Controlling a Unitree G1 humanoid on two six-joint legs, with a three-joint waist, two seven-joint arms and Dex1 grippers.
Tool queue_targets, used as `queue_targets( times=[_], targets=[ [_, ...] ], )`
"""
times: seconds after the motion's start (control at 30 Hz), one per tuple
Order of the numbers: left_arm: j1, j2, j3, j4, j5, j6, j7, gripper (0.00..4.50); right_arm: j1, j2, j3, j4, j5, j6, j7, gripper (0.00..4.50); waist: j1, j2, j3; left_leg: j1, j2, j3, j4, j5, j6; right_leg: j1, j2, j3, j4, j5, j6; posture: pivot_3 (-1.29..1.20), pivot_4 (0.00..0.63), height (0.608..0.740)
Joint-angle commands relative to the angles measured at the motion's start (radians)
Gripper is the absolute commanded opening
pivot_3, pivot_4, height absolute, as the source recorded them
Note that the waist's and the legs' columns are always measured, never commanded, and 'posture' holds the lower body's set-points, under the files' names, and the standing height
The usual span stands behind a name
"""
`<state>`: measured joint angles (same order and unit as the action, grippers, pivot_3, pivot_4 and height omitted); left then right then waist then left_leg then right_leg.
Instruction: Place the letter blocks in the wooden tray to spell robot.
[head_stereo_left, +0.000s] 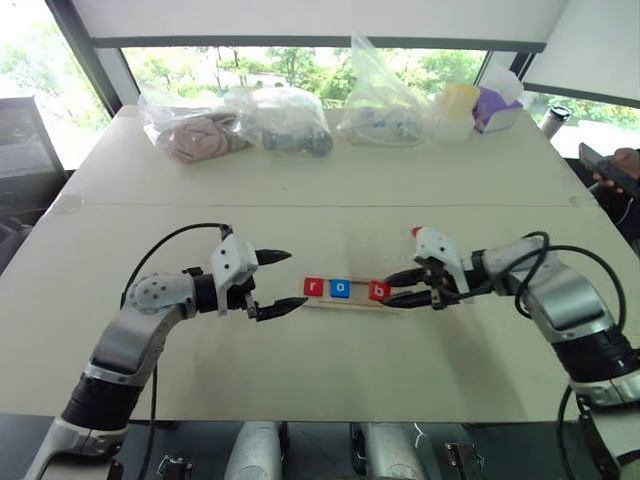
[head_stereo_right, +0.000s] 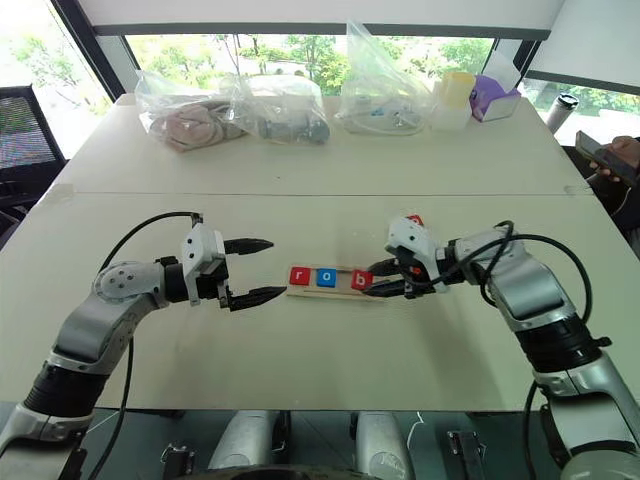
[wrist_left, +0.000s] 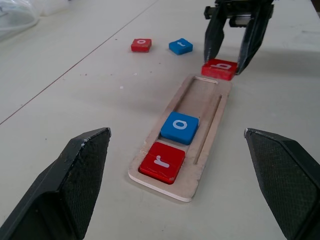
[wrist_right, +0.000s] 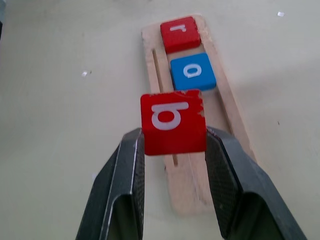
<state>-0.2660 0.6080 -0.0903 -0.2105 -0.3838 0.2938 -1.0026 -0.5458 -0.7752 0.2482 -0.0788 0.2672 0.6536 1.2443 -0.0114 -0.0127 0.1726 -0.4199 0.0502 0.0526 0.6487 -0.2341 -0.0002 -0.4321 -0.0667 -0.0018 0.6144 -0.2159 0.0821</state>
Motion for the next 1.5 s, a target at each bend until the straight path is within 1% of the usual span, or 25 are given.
queue_targets(
  times=[0.03,0.2,0.3,0.43,0.93,1.37,1.4,1.43,1.47,1.5],
  targets=[
    [0.003,0.016,0.022,-0.04,-0.021,-0.019,-0.025,4.5,-0.056,0.039,0.048,0.028,-0.061,-0.016,-0.051,1.11,0.0,0.0,0.0,-0.001,0.0,0.0,0.0,0.0,0.0,-0.001,0.0,0.0,0.0,0.0,0.0,0.0,0.15,0.74],
    [-0.003,0.015,0.024,-0.035,-0.012,-0.022,-0.024,4.5,-0.073,0.055,0.089,0.07,-0.125,-0.079,-0.074,1.11,0.005,0.0,0.0,-0.006,0.0,0.0,0.0,0.0,0.0,-0.004,0.001,0.0,0.0,0.0,0.0,0.0,0.15,0.74],
    [0.0,0.009,0.02,-0.039,-0.01,-0.022,-0.016,4.5,-0.071,0.053,0.107,0.087,-0.162,-0.131,-0.082,1.11,0.001,0.0,0.0,-0.006,0.0,0.0,0.001,0.0,0.0,-0.004,0.001,0.0,0.0,0.0,0.0,0.0,0.15,0.74],
    [0.005,0.005,0.017,-0.041,-0.007,-0.023,-0.009,4.5,-0.076,0.059,0.109,0.104,-0.182,-0.154,-0.083,1.11,0.0,0.0,0.0,-0.006,0.0,0.0,0.001,0.0,0.0,-0.004,0.002,0.0,0.0,0.0,0.0,0.0,0.15,0.74],
    [0.004,-0.004,0.012,-0.037,-0.002,-0.024,0.006,4.5,-0.085,0.06,0.114,0.08,-0.187,-0.144,-0.043,1.11,0.001,0.0,0.0,-0.006,0.0,0.0,0.001,0.0,0.0,-0.004,0.002,0.0,0.001,0.0,0.0,0.0,0.15,0.74],
    [0.002,-0.012,0.009,-0.034,0.005,-0.025,0.015,4.5,-0.092,0.073,0.132,0.083,-0.198,-0.146,-0.043,1.11,0.001,0.0,0.0,-0.006,0.0,0.0,0.001,0.0,0.0,-0.004,0.002,0.0,0.001,0.0,0.0,0.0,0.15,0.74],
    [0.004,-0.013,0.008,-0.036,0.005,-0.024,0.017,4.5,-0.094,0.075,0.133,0.084,-0.199,-0.146,-0.043,1.91,0.001,0.0,0.0,-0.006,0.0,0.0,0.001,0.0,0.0,-0.004,0.002,0.0,0.001,0.0,0.0,0.0,0.15,0.74],
    [0.005,-0.014,0.008,-0.038,0.005,-0.024,0.018,4.5,-0.096,0.077,0.133,0.085,-0.2,-0.146,-0.042,2.14,0.001,0.0,0.0,-0.006,0.0,0.0,0.001,0.0,0.0,-0.004,0.002,0.0,0.001,0.0,0.0,0.0,0.15,0.74],
    [0.006,-0.014,0.008,-0.039,0.005,-0.023,0.018,4.5,-0.097,0.079,0.133,0.086,-0.202,-0.146,-0.042,2.53,0.001,0.0,0.0,-0.006,0.0,0.0,0.001,0.0,0.0,-0.004,0.002,0.0,0.001,0.0,0.0,0.0,0.15,0.74],
    [0.007,-0.014,0.008,-0.04,0.005,-0.022,0.019,4.5,-0.098,0.082,0.133,0.088,-0.204,-0.147,-0.042,3.09,0.001,0.0,0.0,-0.006,0.0,0.0,0.001,0.0,0.0,-0.004,0.002,0.0,0.001,0.0,0.0,0.0,0.15,0.74]
  ],
)
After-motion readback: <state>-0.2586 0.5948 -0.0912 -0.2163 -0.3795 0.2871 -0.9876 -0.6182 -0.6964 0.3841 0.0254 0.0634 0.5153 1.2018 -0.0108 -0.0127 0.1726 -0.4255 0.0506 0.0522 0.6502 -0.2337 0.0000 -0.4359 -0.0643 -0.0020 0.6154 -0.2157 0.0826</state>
